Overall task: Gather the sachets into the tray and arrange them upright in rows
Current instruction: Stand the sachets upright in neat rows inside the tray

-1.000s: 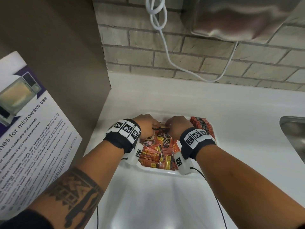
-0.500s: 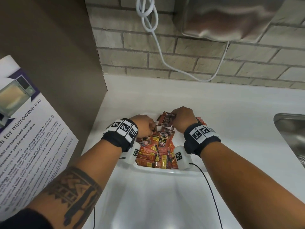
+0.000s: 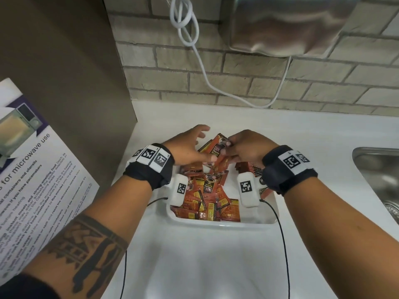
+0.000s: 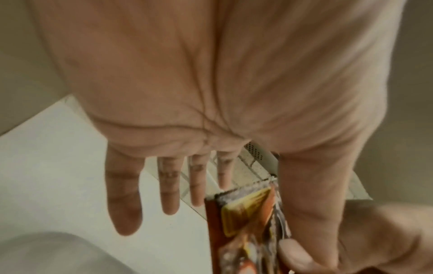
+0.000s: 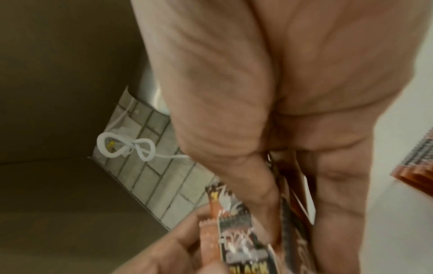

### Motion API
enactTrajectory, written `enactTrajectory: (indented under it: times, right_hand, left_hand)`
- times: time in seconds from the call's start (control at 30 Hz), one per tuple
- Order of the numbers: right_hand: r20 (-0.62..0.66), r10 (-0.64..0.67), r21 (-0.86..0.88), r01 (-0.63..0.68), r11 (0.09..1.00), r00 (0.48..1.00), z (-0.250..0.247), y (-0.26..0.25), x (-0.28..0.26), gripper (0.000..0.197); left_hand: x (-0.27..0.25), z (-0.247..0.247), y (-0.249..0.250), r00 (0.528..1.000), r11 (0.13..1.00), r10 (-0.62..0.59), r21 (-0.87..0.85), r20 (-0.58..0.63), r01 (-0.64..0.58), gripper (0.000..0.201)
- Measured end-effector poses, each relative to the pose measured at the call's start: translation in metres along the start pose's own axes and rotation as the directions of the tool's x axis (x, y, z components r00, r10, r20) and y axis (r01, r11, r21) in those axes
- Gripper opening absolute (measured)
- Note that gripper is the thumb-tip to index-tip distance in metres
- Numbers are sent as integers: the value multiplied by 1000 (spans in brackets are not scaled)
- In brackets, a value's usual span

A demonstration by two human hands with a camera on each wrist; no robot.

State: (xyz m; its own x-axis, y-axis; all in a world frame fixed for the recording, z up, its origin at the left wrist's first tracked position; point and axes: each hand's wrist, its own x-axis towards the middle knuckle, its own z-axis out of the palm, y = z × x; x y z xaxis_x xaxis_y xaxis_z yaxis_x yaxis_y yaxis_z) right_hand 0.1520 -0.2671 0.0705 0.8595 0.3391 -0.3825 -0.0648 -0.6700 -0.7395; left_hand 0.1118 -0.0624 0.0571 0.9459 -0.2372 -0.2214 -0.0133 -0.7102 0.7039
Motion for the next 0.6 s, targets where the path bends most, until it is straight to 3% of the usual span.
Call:
enactTrajectory:
  times: [0.07, 0.13, 0.23, 0.33, 0.43, 0.5, 0.57, 0.6]
  right_hand:
    - [103, -11, 104, 0, 995, 995, -3, -9, -9, 16]
    - [160, -47, 162, 21, 987, 986, -6, -13, -14, 15]
    - [150, -103, 204, 71, 976, 983, -7, -17, -17, 12]
    - [109, -109, 293, 73, 953, 988, -6, -12, -17, 35]
    - [35, -46, 326, 33, 945, 998, -7, -5, -20, 41]
    - [-71, -20, 249, 37, 968, 997, -7, -4, -28, 29]
    - [-285, -68, 119, 105, 987, 956, -4, -4, -36, 11]
    - [-406, -120, 70, 162, 984, 906, 0, -4, -38, 4]
  left_hand:
    - [1, 0, 6, 998, 995, 52, -91, 46, -48, 83]
    - [1, 5, 6, 993, 948, 64, -316, 99, -30, 70]
    - [-2, 17, 9, 994, 728, -20, -680, 111, 90, 29]
    - [-2, 23, 8, 995, 600, -76, -795, 60, 94, 14]
    - [-1, 19, 3, 988, 461, -152, -882, 28, 96, 18]
    - [0, 17, -2, 980, 365, -195, -925, 35, 106, 26]
    - [-2, 16, -4, 977, 329, -199, -934, 77, 141, 31]
    - [-3, 16, -4, 976, 328, -190, -931, 104, 163, 32]
